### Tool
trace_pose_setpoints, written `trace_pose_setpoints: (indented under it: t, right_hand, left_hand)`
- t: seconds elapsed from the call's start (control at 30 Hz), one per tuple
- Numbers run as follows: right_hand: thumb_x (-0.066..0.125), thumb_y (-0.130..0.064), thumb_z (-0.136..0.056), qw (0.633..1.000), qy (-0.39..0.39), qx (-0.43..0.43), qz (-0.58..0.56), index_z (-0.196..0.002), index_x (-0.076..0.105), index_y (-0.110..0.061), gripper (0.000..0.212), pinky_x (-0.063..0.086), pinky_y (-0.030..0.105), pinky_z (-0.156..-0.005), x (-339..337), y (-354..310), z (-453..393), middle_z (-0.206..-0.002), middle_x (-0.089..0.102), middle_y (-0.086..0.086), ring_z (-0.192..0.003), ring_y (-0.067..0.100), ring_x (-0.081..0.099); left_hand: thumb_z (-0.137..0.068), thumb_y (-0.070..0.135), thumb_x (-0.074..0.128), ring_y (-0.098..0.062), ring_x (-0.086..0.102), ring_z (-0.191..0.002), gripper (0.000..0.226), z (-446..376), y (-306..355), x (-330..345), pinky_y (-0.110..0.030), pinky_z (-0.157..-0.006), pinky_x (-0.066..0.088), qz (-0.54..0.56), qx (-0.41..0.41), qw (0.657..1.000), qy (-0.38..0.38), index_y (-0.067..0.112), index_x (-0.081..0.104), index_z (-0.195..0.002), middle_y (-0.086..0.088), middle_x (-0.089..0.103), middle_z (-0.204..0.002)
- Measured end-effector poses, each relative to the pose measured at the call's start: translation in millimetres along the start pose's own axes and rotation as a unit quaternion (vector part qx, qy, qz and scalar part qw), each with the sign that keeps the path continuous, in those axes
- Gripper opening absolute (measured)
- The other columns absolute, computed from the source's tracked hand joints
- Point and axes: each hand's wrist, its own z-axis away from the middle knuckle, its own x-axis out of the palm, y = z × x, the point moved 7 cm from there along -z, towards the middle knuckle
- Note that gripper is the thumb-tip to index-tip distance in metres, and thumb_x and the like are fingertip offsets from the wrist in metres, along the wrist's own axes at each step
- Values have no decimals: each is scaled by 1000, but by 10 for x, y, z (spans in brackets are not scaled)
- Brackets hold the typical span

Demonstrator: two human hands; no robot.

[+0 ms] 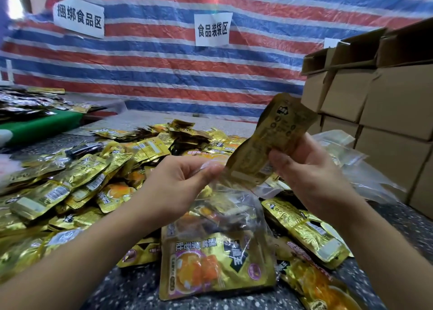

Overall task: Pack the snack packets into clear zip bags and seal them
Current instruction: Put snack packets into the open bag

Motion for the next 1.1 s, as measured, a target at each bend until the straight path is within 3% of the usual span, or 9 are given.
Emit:
trace_pose_setpoints:
  t: [0.13, 0.27, 0.37, 0.5, 0.6, 0.73, 0.93, 1.03, 1.1]
  right_hand:
    - [68, -17, -83, 993, -34, 24, 109, -124, 53, -22, 44, 55, 33, -94, 52, 50, 23, -119, 71, -2, -114, 17, 66]
    - [66, -20, -87, 978, -83, 30, 191, -122, 53, -30, 38, 53, 28, -95, 134, 94, 58, -118, 70, -9, -116, 10, 64]
    - [63, -15, -90, 986, -57, 16, 156, -123, 52, -28, 37, 54, 28, -93, 140, 85, 41, -120, 70, -7, -117, 13, 64]
    - [63, -25, -90, 999, 12, 33, 39, -119, 55, -23, 30, 57, 31, -84, 55, 95, 7, -113, 73, -4, -108, 18, 69]
    - [58, -26, -88, 996, 44, 67, -41, -123, 54, -19, 36, 59, 41, -78, -26, 128, -7, -113, 73, 3, -104, 26, 71]
    - [57, -27, -88, 993, 82, 61, -65, -122, 55, -20, 35, 59, 41, -79, -72, 140, -30, -112, 73, 3, -104, 24, 70]
    - [54, -27, -89, 988, 107, 59, -98, -118, 57, -20, 30, 58, 43, -82, -135, 175, -32, -114, 73, 2, -107, 22, 69]
    - [57, -25, -88, 995, 75, 50, -36, -121, 56, -19, 34, 55, 48, -91, -87, 157, -12, -114, 73, 2, -110, 24, 69]
    - [59, -21, -89, 999, 32, 31, 8, -124, 56, -16, 36, 56, 39, -91, 4, 115, 13, -116, 72, 3, -111, 23, 68]
  left_hand:
    - [-81, 53, 54, -14, 72, -83, 38, 2, 28, -2, -41, -76, 58, 51, -12, 999, 15, 26, 78, -89, 2, 77, -88]
    - [-82, 47, 52, -11, 73, -81, 33, 6, 38, 22, -33, -72, 58, 59, -7, 998, 15, 25, 77, -87, 9, 77, -87]
    - [-81, 48, 53, -11, 73, -81, 31, 11, 66, 18, -27, -69, 57, 70, -3, 997, 23, 28, 76, -90, 12, 76, -91]
    - [-88, 24, 63, 1, 70, -83, 13, 3, 36, 19, -9, -67, 49, 56, -9, 998, 18, 27, 76, -89, 20, 74, -100]
    - [-89, 12, 64, -2, 70, -78, 16, 12, -3, 51, -15, -67, 54, 65, -24, 998, 10, 23, 76, -92, 13, 76, -92]
    - [-82, 27, 60, -10, 71, -78, 21, 13, -33, 47, -34, -71, 60, 120, -56, 991, 6, 21, 77, -93, 5, 77, -90]
    - [-94, 9, 55, -16, 73, -88, 25, 2, -9, 41, -21, -67, 56, 127, -43, 991, -12, 23, 75, -98, 4, 77, -94]
    - [-93, 9, 56, -19, 73, -92, 24, 7, 0, 39, -18, -69, 54, 150, -36, 988, -23, 20, 75, -103, -1, 77, -98]
    - [-90, 15, 57, -16, 73, -92, 22, 4, 22, 45, -18, -70, 54, 154, -24, 987, -24, 23, 76, -99, 2, 77, -98]
